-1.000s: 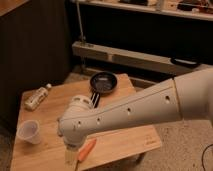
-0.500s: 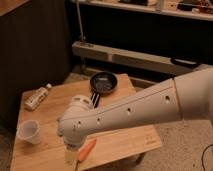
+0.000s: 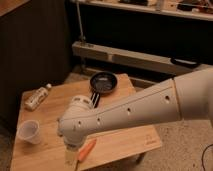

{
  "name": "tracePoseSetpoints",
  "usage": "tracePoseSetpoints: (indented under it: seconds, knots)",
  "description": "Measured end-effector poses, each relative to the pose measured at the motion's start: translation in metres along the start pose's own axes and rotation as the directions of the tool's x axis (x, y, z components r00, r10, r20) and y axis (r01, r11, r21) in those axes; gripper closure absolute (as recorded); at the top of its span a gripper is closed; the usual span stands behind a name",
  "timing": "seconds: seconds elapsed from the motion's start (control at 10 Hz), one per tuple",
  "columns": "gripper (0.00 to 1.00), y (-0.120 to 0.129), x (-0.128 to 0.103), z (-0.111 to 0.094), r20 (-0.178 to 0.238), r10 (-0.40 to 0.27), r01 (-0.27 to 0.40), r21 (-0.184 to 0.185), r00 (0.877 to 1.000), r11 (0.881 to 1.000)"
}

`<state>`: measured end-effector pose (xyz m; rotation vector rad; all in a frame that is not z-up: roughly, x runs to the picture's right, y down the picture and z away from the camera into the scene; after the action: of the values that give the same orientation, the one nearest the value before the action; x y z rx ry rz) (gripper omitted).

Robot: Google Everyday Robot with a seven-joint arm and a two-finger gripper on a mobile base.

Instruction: Place the pepper on the white sponge

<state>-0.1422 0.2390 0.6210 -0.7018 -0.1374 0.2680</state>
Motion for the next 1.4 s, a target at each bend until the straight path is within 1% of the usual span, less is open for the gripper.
tracePoseSetpoints:
  seconds: [0.3,0.4,0.6,0.7,0.8,1.2,1.3,1.4]
  knots:
    - [0.20,-0.001,0.001,-0.001,0.000,0.003,-0.003,0.000,1.000,1.000]
    - [0.20,-0.004,0.005,-0.006,0.008,0.004,-0.004,0.020,1.000,1.000]
    - [0.20,-0.023,0.028,-0.031,0.030,-0.003,0.000,0.096,1.000,0.995]
    - [0.20,-0.027,0.033,-0.037,0.034,-0.004,0.001,0.111,0.999,0.994]
    - [0.20,-0.028,0.036,-0.040,0.037,-0.005,0.000,0.119,0.999,0.993]
    - [0.20,-0.028,0.034,-0.040,0.038,-0.009,0.004,0.117,0.999,0.993]
    - [0.20,-0.031,0.036,-0.039,0.042,-0.018,0.014,0.116,0.999,0.993]
    - [0.20,-0.037,0.041,-0.040,0.068,-0.062,0.053,0.127,0.996,0.991]
